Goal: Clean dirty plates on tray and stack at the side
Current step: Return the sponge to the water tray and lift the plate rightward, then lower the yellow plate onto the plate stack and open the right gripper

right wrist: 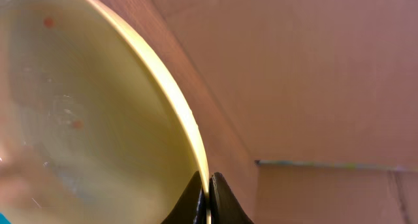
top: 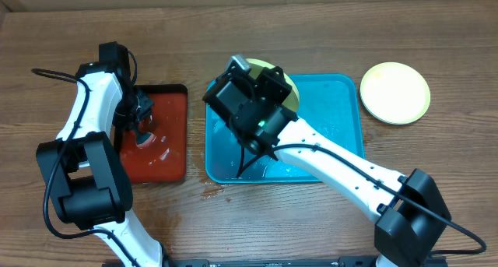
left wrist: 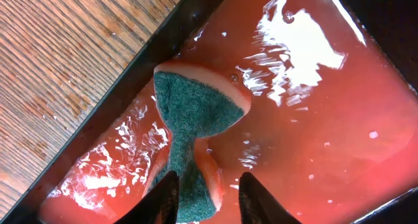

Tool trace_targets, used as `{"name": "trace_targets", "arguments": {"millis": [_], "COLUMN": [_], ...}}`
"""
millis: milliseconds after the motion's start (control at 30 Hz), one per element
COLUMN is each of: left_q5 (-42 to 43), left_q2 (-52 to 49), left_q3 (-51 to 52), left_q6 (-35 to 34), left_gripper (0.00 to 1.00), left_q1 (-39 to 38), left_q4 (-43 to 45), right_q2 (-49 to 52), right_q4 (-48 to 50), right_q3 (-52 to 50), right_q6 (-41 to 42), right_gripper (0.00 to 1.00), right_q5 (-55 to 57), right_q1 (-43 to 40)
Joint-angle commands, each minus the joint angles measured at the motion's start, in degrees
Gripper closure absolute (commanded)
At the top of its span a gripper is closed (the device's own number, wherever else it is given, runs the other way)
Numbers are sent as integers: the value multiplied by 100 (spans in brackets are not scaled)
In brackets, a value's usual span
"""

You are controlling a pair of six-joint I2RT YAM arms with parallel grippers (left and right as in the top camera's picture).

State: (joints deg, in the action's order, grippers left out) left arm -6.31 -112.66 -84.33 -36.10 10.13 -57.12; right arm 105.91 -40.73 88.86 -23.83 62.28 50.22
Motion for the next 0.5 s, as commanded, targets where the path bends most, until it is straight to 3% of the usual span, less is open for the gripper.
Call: {"name": "trace_targets", "arguments": {"millis": [0, 200, 300, 400, 467], "left_q5": [-28, 455, 487, 485, 485], "left_q2": [-15, -13, -13, -13, -13], "left_q3": [-9, -483, -835, -981, -981], "left_q6": [-50, 162, 160, 160, 160], "left_gripper": [67, 67, 61, 47, 26], "left_q1": [-2, 2, 2, 2, -4], "left_q4": [13, -227, -382, -396, -396], "right_q2": [-144, -144, -144, -144, -144], "right_q4": [192, 927, 1316, 1626, 1611], "right_q3": [133, 133, 133, 131, 127], "right_q6": [-601, -1781, -2616, -2664, -2159], "right_gripper": [96, 96, 96, 96, 96], "right_q5": [435, 1158, 1534, 1567, 1178], "right_q1": [131, 197, 197, 197, 197]}}
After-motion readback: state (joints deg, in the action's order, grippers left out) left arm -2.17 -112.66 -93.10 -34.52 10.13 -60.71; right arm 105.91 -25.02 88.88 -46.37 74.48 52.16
